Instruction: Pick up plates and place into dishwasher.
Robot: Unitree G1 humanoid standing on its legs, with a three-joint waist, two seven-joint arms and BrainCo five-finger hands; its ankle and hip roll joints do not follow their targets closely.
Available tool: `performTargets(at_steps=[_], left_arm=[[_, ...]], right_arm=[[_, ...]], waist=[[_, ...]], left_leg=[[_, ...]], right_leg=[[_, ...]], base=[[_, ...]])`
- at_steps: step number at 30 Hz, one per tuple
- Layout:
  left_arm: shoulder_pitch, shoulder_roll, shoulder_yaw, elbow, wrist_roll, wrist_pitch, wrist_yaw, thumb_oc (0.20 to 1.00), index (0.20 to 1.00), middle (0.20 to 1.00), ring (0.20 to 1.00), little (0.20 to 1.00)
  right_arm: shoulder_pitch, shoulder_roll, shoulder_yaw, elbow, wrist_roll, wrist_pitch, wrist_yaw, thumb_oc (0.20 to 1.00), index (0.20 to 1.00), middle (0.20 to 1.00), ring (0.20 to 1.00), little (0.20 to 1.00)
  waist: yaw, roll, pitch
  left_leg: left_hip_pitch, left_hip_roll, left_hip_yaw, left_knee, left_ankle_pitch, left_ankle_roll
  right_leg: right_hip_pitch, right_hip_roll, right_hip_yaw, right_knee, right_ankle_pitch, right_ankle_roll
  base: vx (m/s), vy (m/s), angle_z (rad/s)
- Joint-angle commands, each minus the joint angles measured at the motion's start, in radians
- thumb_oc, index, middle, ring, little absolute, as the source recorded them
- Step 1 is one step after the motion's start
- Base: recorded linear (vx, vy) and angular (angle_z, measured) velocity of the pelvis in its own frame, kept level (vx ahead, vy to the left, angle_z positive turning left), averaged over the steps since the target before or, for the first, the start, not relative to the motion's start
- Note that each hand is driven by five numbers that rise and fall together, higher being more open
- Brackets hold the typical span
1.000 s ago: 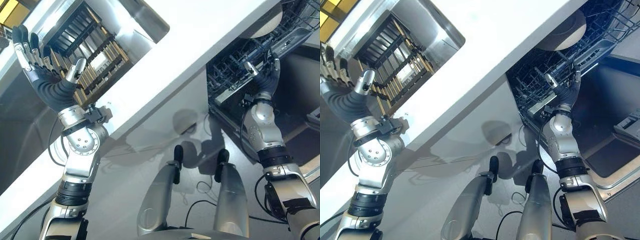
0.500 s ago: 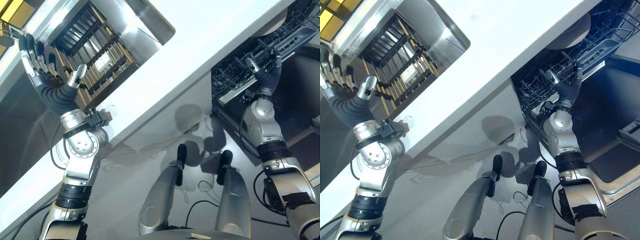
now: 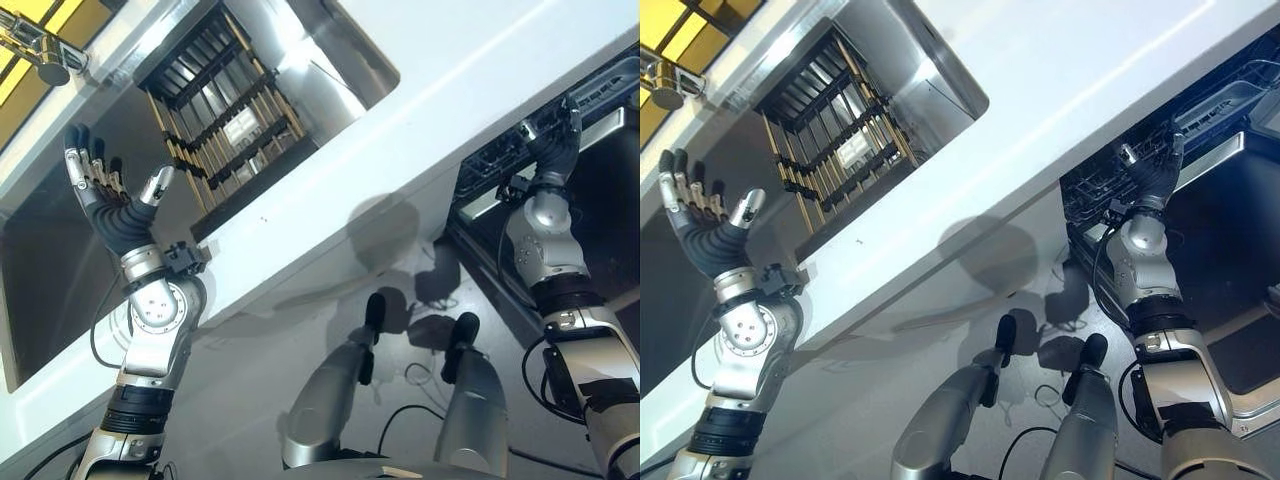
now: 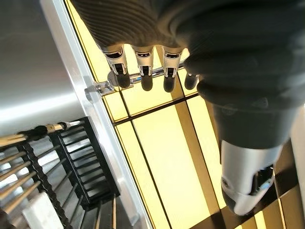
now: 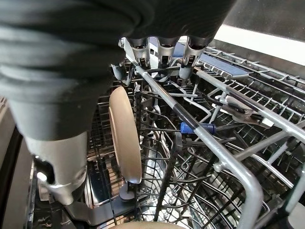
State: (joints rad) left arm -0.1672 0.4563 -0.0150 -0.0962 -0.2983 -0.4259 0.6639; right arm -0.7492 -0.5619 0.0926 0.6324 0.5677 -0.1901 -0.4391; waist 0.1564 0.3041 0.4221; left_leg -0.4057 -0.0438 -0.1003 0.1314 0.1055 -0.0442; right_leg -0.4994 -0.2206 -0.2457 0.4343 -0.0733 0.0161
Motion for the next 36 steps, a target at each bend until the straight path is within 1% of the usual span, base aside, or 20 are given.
performTargets(at_steps=[1, 6, 10, 15, 17, 20, 23, 25, 31, 33, 36], left_arm=[[-0.013, 0.148, 0.076, 0.001, 0.015, -0.032, -0.009, 1.0, 1.0, 1.0, 1.0, 1.0], [-0.02, 0.149, 0.066, -0.003, 0.028, -0.03, -0.003, 1.0, 1.0, 1.0, 1.0, 1.0], [-0.032, 0.142, 0.051, 0.002, 0.046, -0.026, 0.021, 1.0, 1.0, 1.0, 1.0, 1.0], [-0.038, 0.121, 0.029, 0.006, 0.063, -0.022, 0.058, 1.0, 1.0, 1.0, 1.0, 1.0], [-0.041, 0.109, 0.02, 0.0, 0.072, -0.018, 0.071, 1.0, 1.0, 1.0, 1.0, 1.0], [-0.044, 0.095, 0.01, -0.002, 0.082, -0.015, 0.084, 1.0, 1.0, 1.0, 1.0, 1.0], [-0.047, 0.093, 0.003, -0.004, 0.08, -0.016, 0.094, 1.0, 1.0, 1.0, 1.0, 1.0], [-0.043, 0.084, 0.002, -0.004, 0.085, -0.019, 0.099, 1.0, 1.0, 1.0, 1.0, 1.0], [-0.036, 0.062, -0.006, -0.014, 0.101, -0.029, 0.101, 1.0, 1.0, 1.0, 1.0, 1.0], [-0.037, 0.057, -0.006, -0.02, 0.106, -0.026, 0.103, 1.0, 1.0, 1.0, 1.0, 1.0], [-0.044, 0.054, -0.011, -0.024, 0.118, -0.018, 0.11, 1.0, 1.0, 1.0, 1.0, 1.0]], right_arm=[[-0.249, 0.094, 0.107, -0.081, -0.011, -0.07, 0.123, 1.0, 1.0, 1.0, 1.0, 1.0], [-0.21, 0.089, 0.086, -0.09, -0.002, -0.092, 0.09, 1.0, 1.0, 1.0, 1.0, 1.0], [-0.177, 0.084, 0.067, -0.105, -0.048, -0.082, -0.002, 1.0, 1.0, 1.0, 1.0, 1.0], [-0.156, 0.073, 0.05, -0.139, -0.114, -0.038, -0.113, 1.0, 1.0, 1.0, 1.0, 1.0], [-0.15, 0.074, 0.042, -0.147, -0.129, -0.033, -0.153, 1.0, 1.0, 1.0, 1.0, 1.0], [-0.136, 0.078, 0.032, -0.157, -0.147, -0.03, -0.181, 1.0, 1.0, 1.0, 1.0, 1.0], [-0.124, 0.072, 0.024, -0.177, -0.163, -0.005, -0.227, 1.0, 1.0, 1.0, 1.0, 1.0], [-0.102, 0.075, 0.014, -0.195, -0.164, -0.006, -0.249, 1.0, 1.0, 1.0, 1.0, 1.0], [-0.015, 0.095, -0.017, -0.269, -0.193, -0.006, -0.313, 1.0, 1.0, 1.0, 1.0, 1.0], [0.011, 0.093, -0.03, -0.292, -0.2, -0.004, -0.324, 1.0, 1.0, 1.0, 1.0, 1.0], [0.056, 0.095, -0.052, -0.321, -0.207, -0.018, -0.343, 1.0, 1.0, 1.0, 1.0, 1.0]], waist=[[0.071, -0.082, 0.098], [0.052, -0.092, 0.098], [0.024, -0.089, 0.098], [-0.018, -0.069, 0.098], [-0.032, -0.06, 0.098], [-0.046, -0.05, 0.098], [-0.061, -0.04, 0.098], [-0.074, -0.037, 0.098], [-0.111, -0.043, 0.098], [-0.124, -0.046, 0.098], [-0.145, -0.053, 0.098]], left_leg=[[-0.061, -0.122, 0.023, 0.126, -0.065, 0.07], [-0.055, -0.112, 0.028, 0.118, -0.065, 0.073], [-0.054, -0.106, 0.038, 0.11, -0.066, 0.074], [-0.056, -0.097, 0.055, 0.089, -0.061, 0.071], [-0.059, -0.094, 0.063, 0.081, -0.061, 0.07], [-0.054, -0.094, 0.07, 0.069, -0.059, 0.067], [-0.049, -0.093, 0.08, 0.059, -0.057, 0.064], [-0.045, -0.091, 0.085, 0.054, -0.057, 0.062], [-0.035, -0.086, 0.101, 0.055, -0.066, 0.059], [-0.031, -0.084, 0.106, 0.056, -0.068, 0.059], [-0.026, -0.081, 0.115, 0.06, -0.074, 0.058]], right_leg=[[0.093, -0.141, 0.117, -0.304, 0.284, 0.107], [0.088, -0.125, 0.13, -0.302, 0.284, 0.105], [0.072, -0.112, 0.156, -0.305, 0.288, 0.103], [0.039, -0.096, 0.203, -0.316, 0.297, 0.1], [0.025, -0.092, 0.22, -0.323, 0.301, 0.099], [0.021, -0.089, 0.237, -0.335, 0.306, 0.099], [0.016, -0.088, 0.251, -0.341, 0.309, 0.098], [0.014, -0.085, 0.26, -0.344, 0.308, 0.097], [0.008, -0.074, 0.291, -0.344, 0.309, 0.095], [0.007, -0.07, 0.301, -0.346, 0.311, 0.095], [0.007, -0.066, 0.317, -0.35, 0.316, 0.094]], base=[[-0.03, -0.07, 0.07], [-0.05, -0.058, 0.05], [-0.06, -0.012, 0.01], [-0.07, 0.03, 0.01], [-0.07, 0.04, 0.02], [-0.05, 0.036, 0.01], [-0.05, 0.026, 0.02], [-0.05, 0.015, -0.01], [-0.04, -0.006, 0.03], [-0.04, -0.014, 0.0], [-0.03, -0.037, -0.04]])
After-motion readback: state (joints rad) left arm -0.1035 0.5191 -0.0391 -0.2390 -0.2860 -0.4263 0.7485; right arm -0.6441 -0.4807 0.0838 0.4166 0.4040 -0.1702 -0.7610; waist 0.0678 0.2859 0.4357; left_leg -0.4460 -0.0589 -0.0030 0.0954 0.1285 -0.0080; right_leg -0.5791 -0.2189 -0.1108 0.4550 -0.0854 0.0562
